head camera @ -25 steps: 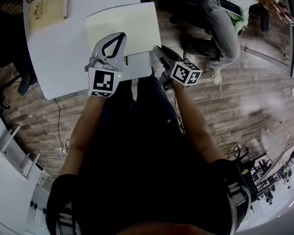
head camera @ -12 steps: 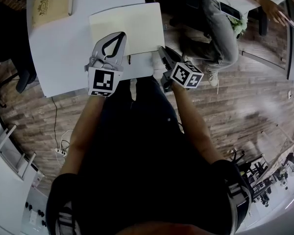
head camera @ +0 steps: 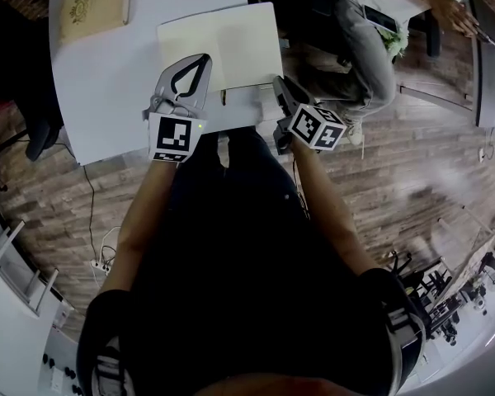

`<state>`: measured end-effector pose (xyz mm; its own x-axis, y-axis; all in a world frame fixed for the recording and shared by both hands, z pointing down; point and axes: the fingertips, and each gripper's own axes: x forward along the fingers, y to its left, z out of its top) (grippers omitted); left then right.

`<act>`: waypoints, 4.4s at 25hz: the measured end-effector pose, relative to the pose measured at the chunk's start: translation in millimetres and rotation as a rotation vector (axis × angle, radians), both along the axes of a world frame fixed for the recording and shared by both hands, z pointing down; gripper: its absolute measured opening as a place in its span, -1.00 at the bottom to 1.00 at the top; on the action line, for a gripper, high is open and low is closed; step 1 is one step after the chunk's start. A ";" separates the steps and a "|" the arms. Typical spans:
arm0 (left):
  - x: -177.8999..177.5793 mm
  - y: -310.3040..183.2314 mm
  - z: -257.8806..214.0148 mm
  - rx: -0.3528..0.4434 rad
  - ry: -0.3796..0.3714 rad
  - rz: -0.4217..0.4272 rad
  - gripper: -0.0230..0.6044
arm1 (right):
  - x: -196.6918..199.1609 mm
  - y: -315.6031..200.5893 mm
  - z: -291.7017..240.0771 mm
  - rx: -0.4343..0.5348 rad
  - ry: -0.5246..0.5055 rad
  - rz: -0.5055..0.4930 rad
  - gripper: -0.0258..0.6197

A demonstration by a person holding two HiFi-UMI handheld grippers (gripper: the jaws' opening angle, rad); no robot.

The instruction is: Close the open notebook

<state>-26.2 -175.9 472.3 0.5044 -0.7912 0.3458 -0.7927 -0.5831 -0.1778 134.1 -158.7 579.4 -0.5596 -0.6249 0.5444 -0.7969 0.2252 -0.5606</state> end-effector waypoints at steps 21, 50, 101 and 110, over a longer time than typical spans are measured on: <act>-46.1 23.2 -38.9 0.097 0.067 0.003 -0.91 | -18.5 5.2 -53.4 0.097 0.172 0.148 -0.80; -94.9 48.7 -60.7 0.173 0.095 -0.027 -0.91 | -65.2 18.2 -94.3 0.230 0.280 0.158 -0.85; -125.8 72.0 -50.0 0.153 0.074 -0.109 -0.91 | -144.9 36.6 -104.5 0.353 0.355 -0.065 -0.85; -130.5 72.2 -50.0 0.156 0.070 -0.119 -0.91 | -154.2 37.5 -102.2 0.355 0.355 -0.093 -0.85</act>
<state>-156.7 -103.7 422.3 0.4228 -0.8878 0.1817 -0.8679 -0.4544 -0.2006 -20.1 -121.2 477.2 -0.4408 -0.7622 0.4741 -0.8918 0.4319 -0.1348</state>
